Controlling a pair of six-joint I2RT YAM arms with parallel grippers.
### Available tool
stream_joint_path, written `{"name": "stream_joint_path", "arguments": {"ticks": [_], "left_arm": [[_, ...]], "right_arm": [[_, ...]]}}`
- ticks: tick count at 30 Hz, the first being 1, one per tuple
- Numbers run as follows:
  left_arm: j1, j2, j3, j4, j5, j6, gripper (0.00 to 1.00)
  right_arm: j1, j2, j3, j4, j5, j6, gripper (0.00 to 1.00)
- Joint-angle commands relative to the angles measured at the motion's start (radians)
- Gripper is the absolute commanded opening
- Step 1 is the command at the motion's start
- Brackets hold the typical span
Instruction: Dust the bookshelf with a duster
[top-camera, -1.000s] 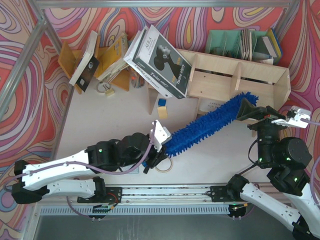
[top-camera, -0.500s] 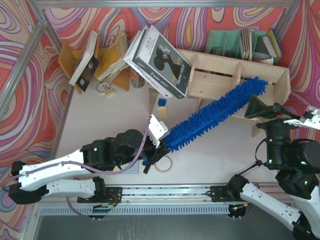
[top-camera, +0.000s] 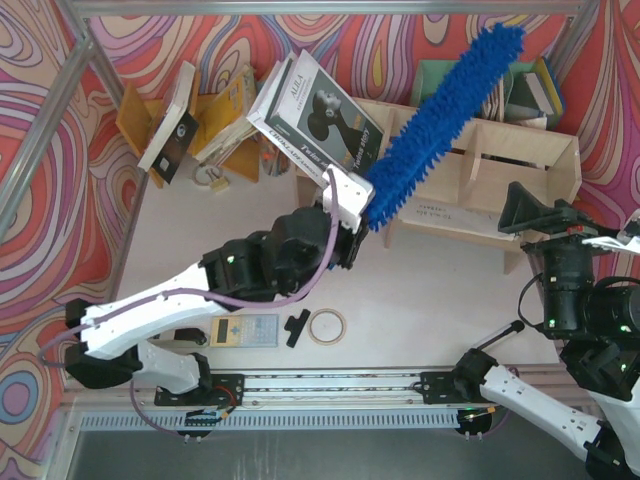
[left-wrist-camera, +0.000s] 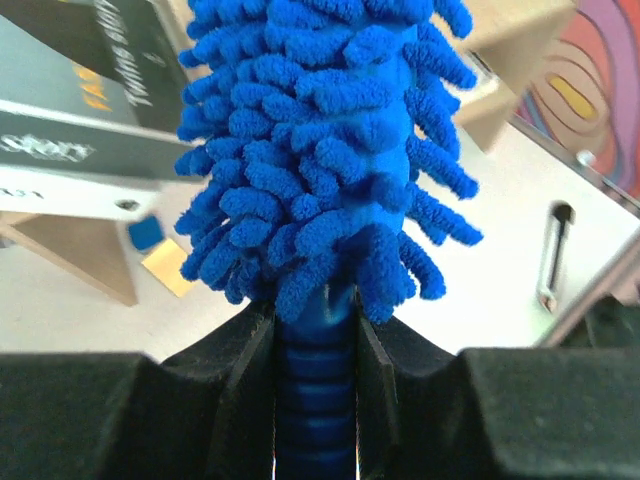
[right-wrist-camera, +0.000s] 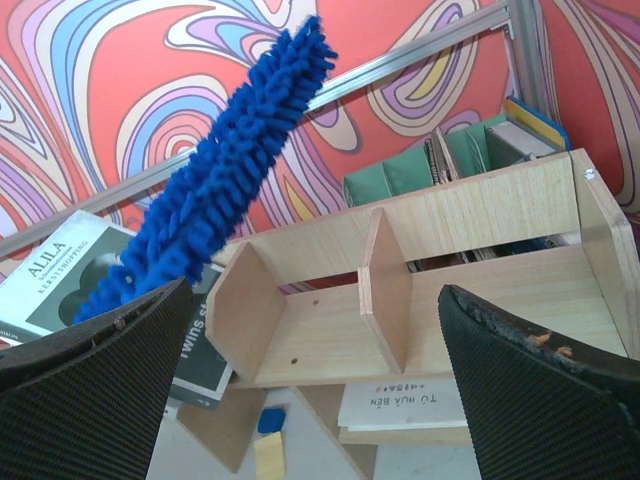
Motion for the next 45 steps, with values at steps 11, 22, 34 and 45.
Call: {"name": "stream_joint_path", "arguments": {"ticks": [11, 22, 34, 45], "left_arm": [[0.152, 0.387, 0.565, -0.426, -0.177, -0.035, 0.00], [0.151, 0.563, 0.791, -0.587, -0.033, -0.047, 0.00], [0.016, 0.600, 0.842, -0.511, 0.018, 0.062, 0.00], [-0.082, 0.606, 0.837, -0.479, 0.107, 0.148, 0.00]], "right_arm": [[0.002, -0.011, -0.008, 0.009, 0.001, 0.013, 0.99], [0.002, -0.019, -0.002, 0.011, 0.010, -0.016, 0.99], [0.002, -0.041, -0.025, 0.025, 0.041, -0.038, 0.99], [0.002, -0.061, -0.041, 0.020, 0.060, -0.027, 0.99]]}}
